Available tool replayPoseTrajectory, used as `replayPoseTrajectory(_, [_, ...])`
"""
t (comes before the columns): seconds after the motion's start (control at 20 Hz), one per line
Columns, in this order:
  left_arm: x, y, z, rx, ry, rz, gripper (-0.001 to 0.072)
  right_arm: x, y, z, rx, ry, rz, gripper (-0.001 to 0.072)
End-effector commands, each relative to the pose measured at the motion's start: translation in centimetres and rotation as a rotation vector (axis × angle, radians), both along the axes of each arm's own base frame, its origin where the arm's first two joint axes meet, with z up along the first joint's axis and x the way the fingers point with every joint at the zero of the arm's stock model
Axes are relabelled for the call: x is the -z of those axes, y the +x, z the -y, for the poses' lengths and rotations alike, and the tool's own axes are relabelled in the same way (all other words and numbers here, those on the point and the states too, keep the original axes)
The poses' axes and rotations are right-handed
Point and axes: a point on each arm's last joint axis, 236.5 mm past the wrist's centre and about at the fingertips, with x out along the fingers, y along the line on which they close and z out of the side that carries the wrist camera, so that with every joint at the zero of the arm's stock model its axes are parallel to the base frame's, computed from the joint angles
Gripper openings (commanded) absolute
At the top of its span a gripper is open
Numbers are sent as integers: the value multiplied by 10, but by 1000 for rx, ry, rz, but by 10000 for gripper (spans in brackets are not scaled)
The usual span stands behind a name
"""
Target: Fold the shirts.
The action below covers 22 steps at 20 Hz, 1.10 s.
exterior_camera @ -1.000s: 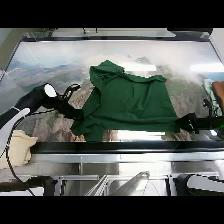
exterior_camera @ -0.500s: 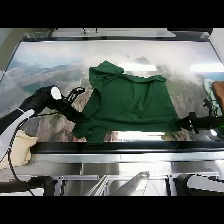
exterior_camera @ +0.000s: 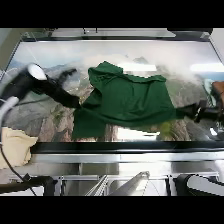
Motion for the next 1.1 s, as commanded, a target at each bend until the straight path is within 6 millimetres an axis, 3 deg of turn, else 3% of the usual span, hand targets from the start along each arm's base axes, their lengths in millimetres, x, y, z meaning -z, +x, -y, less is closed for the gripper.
replayPoseTrajectory(0.0, [-165, 3, 17, -24, -553, 101, 26, -164, 14, -4, 58, 197, 480, 13])
replayPoseTrajectory(0.15, [-325, -20, -20, -19, -1020, 369, 26, -313, -12, -10, 133, 151, 915, 13])
replayPoseTrajectory(0.25, [-410, -66, -51, 60, -1246, 598, 26, -402, -53, -30, 201, 36, 1213, 13])
replayPoseTrajectory(0.3, [-447, -100, -67, 121, -1343, 724, 26, -434, -72, -42, 250, -52, 1322, 13])
replayPoseTrajectory(0.4, [-499, -160, -90, 181, -1440, 941, 26, -483, -104, -61, 397, -290, 1476, 13])
replayPoseTrajectory(0.5, [-518, -186, -93, 143, -1376, 1087, 26, -500, -122, -63, 537, -525, 1530, 13])
replayPoseTrajectory(0.6, [-517, -182, -91, 26, -1259, 1177, 26, -495, -127, -62, 584, -662, 1516, 13])
replayPoseTrajectory(0.7, [-486, -135, -98, -205, -1072, 1168, 27, -470, -105, -52, 546, -700, 1398, 13])
replayPoseTrajectory(0.85, [-410, -66, -104, -397, -886, 1030, 28, -411, -50, -34, 386, -580, 1172, 13])
replayPoseTrajectory(0.95, [-350, -18, -93, -443, -806, 915, 28, -358, -3, -26, 291, -457, 1013, 13])
replayPoseTrajectory(1.05, [-276, 38, -74, -475, -692, 797, 29, -290, 47, -26, 221, -384, 839, 13])
